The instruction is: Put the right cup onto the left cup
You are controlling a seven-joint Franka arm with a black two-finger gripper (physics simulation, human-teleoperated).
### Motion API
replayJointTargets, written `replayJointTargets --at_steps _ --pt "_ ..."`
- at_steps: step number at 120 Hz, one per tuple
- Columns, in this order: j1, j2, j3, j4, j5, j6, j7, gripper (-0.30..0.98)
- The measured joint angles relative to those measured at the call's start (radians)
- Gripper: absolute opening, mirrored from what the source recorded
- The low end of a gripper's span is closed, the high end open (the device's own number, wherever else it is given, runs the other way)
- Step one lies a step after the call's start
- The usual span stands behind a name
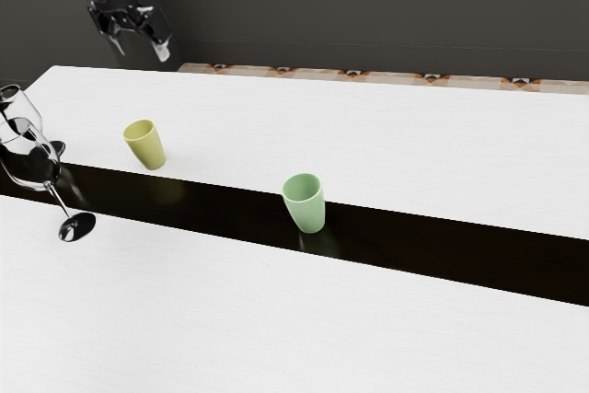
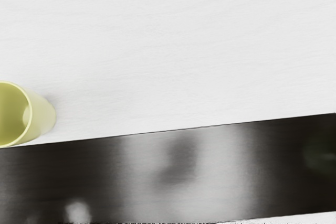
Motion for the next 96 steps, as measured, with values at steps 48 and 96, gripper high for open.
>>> replayJointTargets --at_steps 48,96 --pt "-0.109 0.149 -0.151 -0.025 -0.014 0.071 -0.155 0.67" --pt "-0.191 0.196 -0.236 -0.240 -0.064 0.319 -0.497 0.67"
